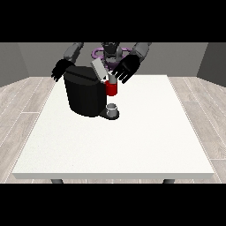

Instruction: Insert the coffee pod into the coffee machine and close the lid

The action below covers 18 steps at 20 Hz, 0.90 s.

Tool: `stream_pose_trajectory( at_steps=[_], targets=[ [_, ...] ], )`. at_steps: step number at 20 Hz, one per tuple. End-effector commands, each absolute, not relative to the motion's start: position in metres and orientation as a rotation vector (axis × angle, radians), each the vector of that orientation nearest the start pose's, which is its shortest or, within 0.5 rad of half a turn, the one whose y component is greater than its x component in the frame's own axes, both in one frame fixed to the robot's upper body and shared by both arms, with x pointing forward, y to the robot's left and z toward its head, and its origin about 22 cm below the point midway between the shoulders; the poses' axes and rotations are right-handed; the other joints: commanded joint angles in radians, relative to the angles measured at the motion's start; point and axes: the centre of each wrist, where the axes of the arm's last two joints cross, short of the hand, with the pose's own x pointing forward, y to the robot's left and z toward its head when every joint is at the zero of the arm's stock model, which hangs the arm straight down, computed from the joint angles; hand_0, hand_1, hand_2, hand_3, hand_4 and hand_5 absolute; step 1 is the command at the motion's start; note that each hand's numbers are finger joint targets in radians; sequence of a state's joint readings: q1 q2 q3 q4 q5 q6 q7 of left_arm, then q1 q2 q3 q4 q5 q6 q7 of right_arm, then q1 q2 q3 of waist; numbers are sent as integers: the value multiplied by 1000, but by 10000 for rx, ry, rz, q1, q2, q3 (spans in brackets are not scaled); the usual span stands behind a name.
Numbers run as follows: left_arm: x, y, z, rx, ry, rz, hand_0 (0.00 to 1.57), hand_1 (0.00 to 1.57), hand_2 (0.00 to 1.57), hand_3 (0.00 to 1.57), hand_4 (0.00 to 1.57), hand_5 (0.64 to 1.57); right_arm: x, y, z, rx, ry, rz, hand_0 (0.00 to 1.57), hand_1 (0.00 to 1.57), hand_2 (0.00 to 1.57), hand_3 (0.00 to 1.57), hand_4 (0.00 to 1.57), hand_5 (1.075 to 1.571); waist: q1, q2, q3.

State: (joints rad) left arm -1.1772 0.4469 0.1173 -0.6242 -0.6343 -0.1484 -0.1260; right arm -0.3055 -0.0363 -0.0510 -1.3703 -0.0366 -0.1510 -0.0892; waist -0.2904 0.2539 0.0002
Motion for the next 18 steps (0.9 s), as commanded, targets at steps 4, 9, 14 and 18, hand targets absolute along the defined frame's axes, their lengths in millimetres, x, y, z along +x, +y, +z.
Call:
stream_pose_trajectory(
  at_steps=[4, 9, 14, 18],
  targets=[
    [461, 272, 237, 7452, -17126, -8641, 1164, 1164, 1239, 1182, 492, 1571, 323, -216, 52, -647, -17671, -830, 0, 0, 0, 0, 433, 1571, -35, 413, -3],
    [463, 260, 235, 7287, -16963, -8780, 1236, 1236, 1279, 1197, 487, 1571, 321, -225, 44, -739, -17415, -573, 0, 0, 0, 0, 437, 1571, -153, 305, -2],
    [464, 250, 216, 6946, -16304, -8864, 1220, 1220, 1252, 1152, 467, 1571, 312, -223, 25, -678, -16989, -770, 0, 0, 0, 0, 366, 1571, -73, 13, 0],
    [463, 260, 227, 7220, -16498, -9054, 1161, 1161, 1195, 1058, 457, 1571, 312, -213, 28, -419, -17448, -661, 0, 0, 0, 0, 401, 1571, -81, 312, 1]
  ],
)
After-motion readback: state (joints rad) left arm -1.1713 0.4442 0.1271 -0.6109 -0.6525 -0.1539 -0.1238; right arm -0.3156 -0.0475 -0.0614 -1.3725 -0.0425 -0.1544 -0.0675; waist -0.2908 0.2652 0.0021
